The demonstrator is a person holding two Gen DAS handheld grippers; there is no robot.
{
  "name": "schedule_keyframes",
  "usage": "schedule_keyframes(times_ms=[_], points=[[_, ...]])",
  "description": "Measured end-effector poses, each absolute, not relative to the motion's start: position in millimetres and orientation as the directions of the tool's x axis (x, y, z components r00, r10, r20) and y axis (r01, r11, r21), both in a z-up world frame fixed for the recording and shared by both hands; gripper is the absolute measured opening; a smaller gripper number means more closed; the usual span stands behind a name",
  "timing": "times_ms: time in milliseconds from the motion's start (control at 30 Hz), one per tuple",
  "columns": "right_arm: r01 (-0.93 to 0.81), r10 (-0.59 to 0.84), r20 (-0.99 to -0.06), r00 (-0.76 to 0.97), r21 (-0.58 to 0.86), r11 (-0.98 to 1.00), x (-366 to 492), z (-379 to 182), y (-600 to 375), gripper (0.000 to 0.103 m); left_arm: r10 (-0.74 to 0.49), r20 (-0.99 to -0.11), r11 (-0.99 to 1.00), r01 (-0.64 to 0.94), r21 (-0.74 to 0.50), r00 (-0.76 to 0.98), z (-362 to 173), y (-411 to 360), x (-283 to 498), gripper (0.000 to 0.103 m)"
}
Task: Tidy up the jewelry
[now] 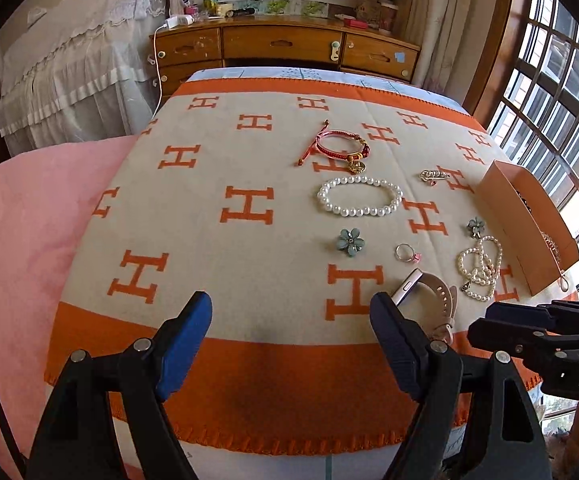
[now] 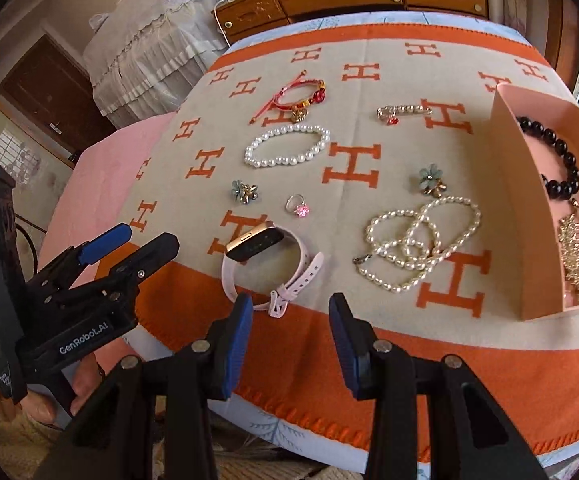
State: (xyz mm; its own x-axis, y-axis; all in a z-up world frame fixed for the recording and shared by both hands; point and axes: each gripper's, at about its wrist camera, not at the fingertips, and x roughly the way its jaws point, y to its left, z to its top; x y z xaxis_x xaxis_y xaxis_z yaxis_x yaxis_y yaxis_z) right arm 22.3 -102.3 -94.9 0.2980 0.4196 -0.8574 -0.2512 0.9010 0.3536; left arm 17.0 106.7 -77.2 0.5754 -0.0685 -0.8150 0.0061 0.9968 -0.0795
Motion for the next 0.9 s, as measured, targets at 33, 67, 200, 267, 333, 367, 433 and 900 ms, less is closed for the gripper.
schedule_keyframes(times_ms=[33, 67, 200, 267, 333, 367, 433, 900], points=[[-0.237, 0.422, -0.861, 0.285, 0.363, 0.901, 25.7, -98.8, -99.5, 0.04, -0.073, -0.814, 0.996, 0.004, -0.086, 0.576, -78.2, 109.5, 17.5, 0.08], [-0.226, 0.424, -0.864, 0.271, 0.371, 0.901, 28.7, -102.4, -96.9, 0.04, -0.073, -0.813, 0.996, -0.002, -0.091, 0.578, -79.2, 112.4, 17.9, 0.08], [-0.183, 0.406, -0.884, 0.233, 0.37, 0.911, 38.7, -115.6, -86.9, 0.04, -0.089, -0.818, 0.992, -0.021, -0.122, 0.568, -84.9, 124.4, 22.0, 0.08], [-0.186, 0.392, -0.889, 0.236, 0.355, 0.916, 40.8, -117.0, -81.7, 0.04, -0.1, -0.823, 0.99, -0.029, -0.141, 0.56, -88.1, 129.7, 24.1, 0.08], [-0.204, 0.357, -0.902, 0.244, 0.312, 0.928, 41.9, -115.8, -73.9, 0.039, -0.105, -0.827, 0.988, -0.04, -0.152, 0.552, -90.7, 134.2, 25.9, 0.08], [-0.218, 0.336, -0.907, 0.254, 0.284, 0.934, 41.7, -114.9, -70.0, 0.034, -0.107, -0.829, 0.987, -0.044, -0.157, 0.55, -91.8, 135.9, 26.6, 0.08], [-0.243, 0.282, -0.92, 0.273, 0.218, 0.945, 42.0, -115.2, -63.5, 0.019, -0.11, -0.829, 0.986, -0.049, -0.163, 0.549, -92.9, 137.9, 27.5, 0.08], [-0.217, 0.379, -0.853, 0.359, 0.319, 0.923, 50.3, -104.5, -102.6, 0.009, -0.085, -0.832, 0.993, -0.022, -0.116, 0.549, -90.2, 120.7, 37.2, 0.08]])
